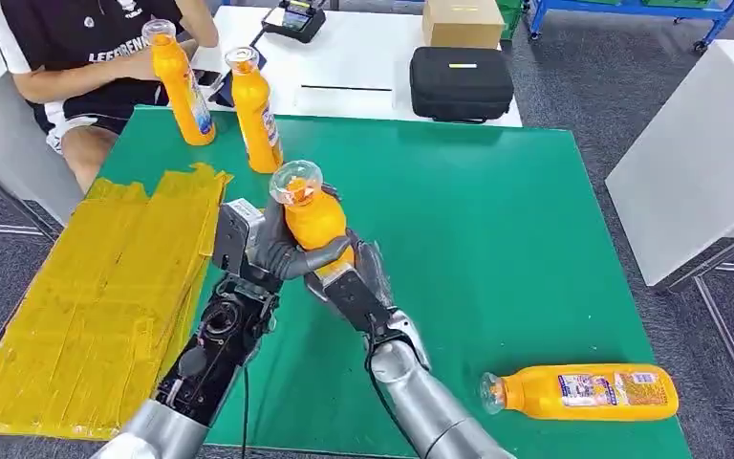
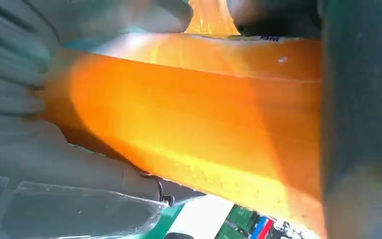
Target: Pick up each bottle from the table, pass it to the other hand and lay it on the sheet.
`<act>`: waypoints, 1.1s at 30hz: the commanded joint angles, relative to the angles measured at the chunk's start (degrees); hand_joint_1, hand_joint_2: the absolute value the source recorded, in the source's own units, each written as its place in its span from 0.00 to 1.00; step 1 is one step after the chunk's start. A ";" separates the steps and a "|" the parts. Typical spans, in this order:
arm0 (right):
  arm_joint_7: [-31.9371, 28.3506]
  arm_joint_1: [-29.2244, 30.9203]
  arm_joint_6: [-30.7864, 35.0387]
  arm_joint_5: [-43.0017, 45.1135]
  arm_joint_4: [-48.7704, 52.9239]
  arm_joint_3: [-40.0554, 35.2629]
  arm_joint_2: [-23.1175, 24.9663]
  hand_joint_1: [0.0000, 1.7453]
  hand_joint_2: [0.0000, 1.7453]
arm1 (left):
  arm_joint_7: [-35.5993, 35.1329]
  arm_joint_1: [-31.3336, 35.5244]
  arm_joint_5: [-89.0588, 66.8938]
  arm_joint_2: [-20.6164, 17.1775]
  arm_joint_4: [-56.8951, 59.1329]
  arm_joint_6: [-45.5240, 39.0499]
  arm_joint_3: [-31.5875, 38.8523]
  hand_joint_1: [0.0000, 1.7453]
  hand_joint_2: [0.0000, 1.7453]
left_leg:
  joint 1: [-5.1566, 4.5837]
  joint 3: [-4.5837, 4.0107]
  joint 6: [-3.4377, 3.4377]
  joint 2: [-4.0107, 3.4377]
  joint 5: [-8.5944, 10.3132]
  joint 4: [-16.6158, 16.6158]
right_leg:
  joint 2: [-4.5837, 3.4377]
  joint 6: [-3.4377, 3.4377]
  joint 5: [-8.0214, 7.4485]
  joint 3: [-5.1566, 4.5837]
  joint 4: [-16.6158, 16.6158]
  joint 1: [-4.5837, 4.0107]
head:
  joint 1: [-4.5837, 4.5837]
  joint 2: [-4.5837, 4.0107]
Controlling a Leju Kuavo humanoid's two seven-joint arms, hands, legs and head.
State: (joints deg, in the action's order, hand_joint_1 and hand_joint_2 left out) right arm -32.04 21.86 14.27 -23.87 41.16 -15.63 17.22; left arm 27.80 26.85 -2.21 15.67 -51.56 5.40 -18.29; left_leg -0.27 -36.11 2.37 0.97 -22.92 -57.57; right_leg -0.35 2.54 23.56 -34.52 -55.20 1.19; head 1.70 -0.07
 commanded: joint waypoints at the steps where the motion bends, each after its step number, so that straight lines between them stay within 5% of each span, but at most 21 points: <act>1: 2.15 -7.36 -8.94 5.65 21.25 1.41 -4.53 0.00 1.00 | -0.58 0.16 0.74 -2.86 1.53 -2.24 3.02 1.00 1.00 | 0.03 0.37 -0.15 -0.10 -0.18 0.02 | 0.01 -0.14 0.15 0.36 0.03 -0.05 | -0.04 0.00; 5: 2.92 -11.55 -14.49 10.89 29.47 2.77 -6.42 0.00 1.00 | -0.67 -0.61 0.58 -3.64 0.66 -2.96 4.46 1.00 1.00 | 0.00 0.21 -0.12 -0.07 -0.11 0.05 | 0.04 -0.11 0.09 0.18 0.03 -0.02 | 0.00 0.00; 22: 3.19 -12.82 -14.98 10.75 32.46 2.48 -7.19 0.00 1.00 | -0.52 -1.22 0.26 -3.72 0.03 -3.31 4.81 1.00 1.00 | 0.04 0.24 -0.16 -0.12 -0.17 0.02 | -0.03 -0.16 0.12 0.19 0.03 -0.06 | 0.00 0.00; 26: 4.08 -16.81 -15.35 12.30 39.81 3.61 -9.06 0.00 1.00 | -0.50 -2.52 -2.09 -4.42 -1.90 -5.99 5.50 1.00 1.00 | 0.01 0.17 -0.12 -0.03 -0.13 0.03 | 0.04 -0.11 0.11 0.13 0.03 -0.02 | 0.00 0.00; 29: 3.99 -20.01 -14.38 13.17 44.84 6.06 -9.73 0.00 1.00 | -0.59 -3.02 -8.80 -5.21 -3.57 -14.08 6.85 1.00 1.00 | 0.01 0.16 -0.12 -0.01 -0.13 0.04 | 0.07 -0.11 0.13 0.14 0.04 -0.02 | 0.00 0.00; 33: 3.88 -23.89 -13.15 13.71 49.97 9.99 -9.28 0.00 1.00 | -7.09 -1.76 -39.81 -7.90 -4.54 -35.95 4.09 1.00 1.00 | 0.02 0.26 -0.16 -0.02 -0.21 -0.01 | 0.07 -0.16 0.21 0.24 -0.02 -0.04 | 0.00 0.00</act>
State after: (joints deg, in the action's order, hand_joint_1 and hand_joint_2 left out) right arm -28.46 3.44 0.06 -10.84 81.63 -11.89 9.14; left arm 27.06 22.80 -12.47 12.39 -54.57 -10.19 -12.92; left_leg -0.28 -36.20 2.36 0.97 -22.96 -57.57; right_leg -0.35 2.52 23.57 -34.64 -55.19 1.19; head 1.71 -0.07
